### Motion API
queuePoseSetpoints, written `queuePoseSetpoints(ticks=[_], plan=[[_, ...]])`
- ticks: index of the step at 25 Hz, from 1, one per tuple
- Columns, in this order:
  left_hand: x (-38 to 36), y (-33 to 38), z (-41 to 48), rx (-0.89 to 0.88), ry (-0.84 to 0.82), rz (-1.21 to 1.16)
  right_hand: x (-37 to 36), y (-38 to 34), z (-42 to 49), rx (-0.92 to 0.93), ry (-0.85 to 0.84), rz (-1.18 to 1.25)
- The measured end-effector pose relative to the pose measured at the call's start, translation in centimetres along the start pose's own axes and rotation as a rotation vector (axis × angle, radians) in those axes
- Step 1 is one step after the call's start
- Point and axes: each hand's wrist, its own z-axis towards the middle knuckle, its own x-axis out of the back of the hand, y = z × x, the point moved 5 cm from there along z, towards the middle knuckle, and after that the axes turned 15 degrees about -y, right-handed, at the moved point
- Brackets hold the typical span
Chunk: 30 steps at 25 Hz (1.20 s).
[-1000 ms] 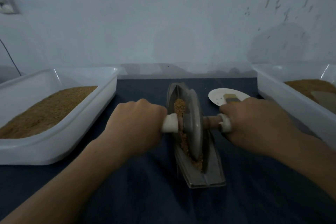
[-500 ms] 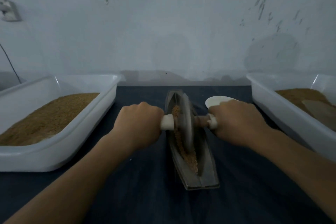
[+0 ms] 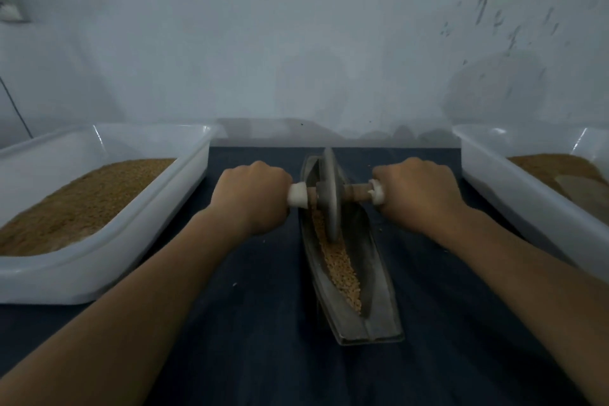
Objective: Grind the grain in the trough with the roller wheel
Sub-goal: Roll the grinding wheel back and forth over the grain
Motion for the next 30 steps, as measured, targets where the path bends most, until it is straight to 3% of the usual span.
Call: queuePoseSetpoints(ticks=[3, 6, 11, 18, 23, 26, 30], plan=[[-0.2, 0.9, -1.8, -0.066, 0.085, 0.055, -0.5, -1.5, -1.7, 0.088, -0.032, -0.009], [0.5, 1.6, -2.3, -0.097, 0.063, 0.046, 0.3, -2.7, -1.9, 0.147, -0.117, 0.046], [0.3, 1.1, -2.8, -0.125, -0.031, -0.016, 0.4, -2.1, -2.7, 0.156, -0.107, 0.038], [-0.4, 0.4, -4.0, -0.082, 0.032, 0.029, -0.3, -1.1, -3.6, 0.129, -0.061, -0.009], [0.9, 0.4, 0.1, 0.004, 0.044, 0.055, 0.6, -1.5, -0.1, 0.081, -0.121, 0.137], [0.6, 0.5, -0.6, -0.030, 0.019, 0.034, 0.6, -1.7, -0.4, 0.055, -0.139, 0.036], [0.0, 0.7, -5.7, -0.121, 0.176, 0.061, 1.2, -0.4, -4.4, 0.118, -0.107, -0.011]])
